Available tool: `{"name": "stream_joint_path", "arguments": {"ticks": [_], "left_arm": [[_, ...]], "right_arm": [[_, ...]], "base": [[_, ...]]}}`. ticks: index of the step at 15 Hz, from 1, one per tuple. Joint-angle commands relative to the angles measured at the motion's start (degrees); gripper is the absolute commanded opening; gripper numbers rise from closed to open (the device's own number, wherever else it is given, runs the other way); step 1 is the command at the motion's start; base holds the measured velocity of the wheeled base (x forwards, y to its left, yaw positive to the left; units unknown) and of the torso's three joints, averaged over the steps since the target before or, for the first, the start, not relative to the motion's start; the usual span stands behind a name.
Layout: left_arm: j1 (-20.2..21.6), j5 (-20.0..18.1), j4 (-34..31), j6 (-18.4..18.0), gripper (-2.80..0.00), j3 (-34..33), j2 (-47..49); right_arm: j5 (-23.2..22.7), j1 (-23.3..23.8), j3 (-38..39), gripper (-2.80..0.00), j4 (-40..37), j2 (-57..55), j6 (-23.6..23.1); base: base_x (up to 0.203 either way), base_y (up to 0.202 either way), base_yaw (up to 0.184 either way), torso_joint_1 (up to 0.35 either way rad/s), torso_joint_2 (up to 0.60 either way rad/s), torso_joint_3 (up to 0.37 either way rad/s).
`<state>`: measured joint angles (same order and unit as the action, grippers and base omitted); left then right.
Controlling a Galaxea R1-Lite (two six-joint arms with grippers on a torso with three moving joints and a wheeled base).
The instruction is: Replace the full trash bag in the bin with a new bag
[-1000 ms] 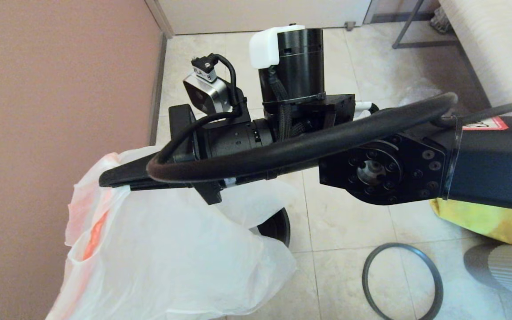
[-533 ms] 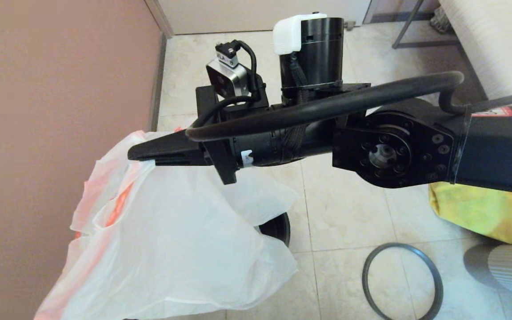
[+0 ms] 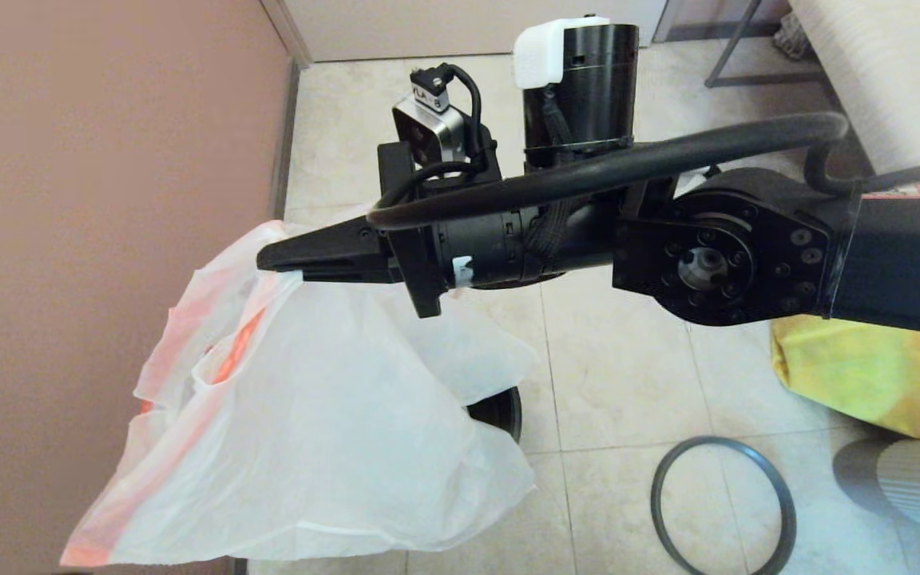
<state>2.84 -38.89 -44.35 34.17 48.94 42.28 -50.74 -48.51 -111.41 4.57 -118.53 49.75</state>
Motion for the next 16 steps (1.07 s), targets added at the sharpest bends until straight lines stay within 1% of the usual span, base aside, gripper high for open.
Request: {"name": "stream_joint_path", "arguments": {"ticks": [1,3,4,5,7,10,12,14,15,16], "left_arm": [[3.14,-0.47,6.09,7.19,0.00,-1.67,-1.03],[4.69,-0.31,8.03,14.06,0.00,-1.74,-3.15],[5.99,-0.25,8.17,15.70,0.00,-2.00,-4.72],[7.45,-0.23,8.19,16.22,0.00,-2.54,-6.09],[8.98,-0.22,7.97,16.45,0.00,-4.11,-6.93],[8.98,0.07,8.43,15.62,0.00,-7.28,-6.12],[8.91,-0.12,8.98,10.38,0.00,-8.04,-3.99],[8.62,-0.12,9.02,5.95,0.00,-7.49,-4.39],[7.23,-0.05,8.82,-0.77,0.00,-7.48,-5.52],[5.76,0.02,8.28,-9.51,0.00,-7.32,-6.89]], "right_arm": [[-0.32,0.08,0.23,-2.80,0.09,0.58,0.26],[-0.32,0.01,0.23,-2.80,-0.08,0.33,-1.41],[-0.41,-0.10,0.23,-2.80,-0.11,0.22,-1.67],[-0.41,-0.20,0.23,-2.80,-0.05,0.14,-1.71],[-0.41,-0.27,0.15,-2.80,0.00,0.15,-1.74],[-0.40,-0.17,0.15,-2.80,0.00,0.41,-1.76],[-0.34,-0.10,0.23,-2.80,0.00,0.50,-1.76],[-0.38,-0.10,0.23,-2.80,-0.10,0.35,-1.76],[-0.33,-0.10,0.23,-2.80,-0.16,0.22,-1.76],[-0.39,-0.10,0.23,-2.80,-0.11,0.14,-1.76]], "base": [[0.000,0.000,0.000,0.000,0.00,0.000],[0.000,0.000,0.000,0.000,0.00,0.000],[0.000,0.000,0.000,0.000,0.00,0.000],[0.000,0.000,0.000,0.000,0.00,0.000],[0.000,0.000,0.000,0.000,0.00,0.000],[0.000,0.000,0.000,0.000,0.00,0.000],[0.000,0.000,0.000,0.000,0.00,0.000],[0.000,0.000,0.000,0.000,0.00,0.000],[0.000,0.000,0.000,0.000,0.00,0.000],[0.000,0.000,0.000,0.000,0.00,0.000]]}}
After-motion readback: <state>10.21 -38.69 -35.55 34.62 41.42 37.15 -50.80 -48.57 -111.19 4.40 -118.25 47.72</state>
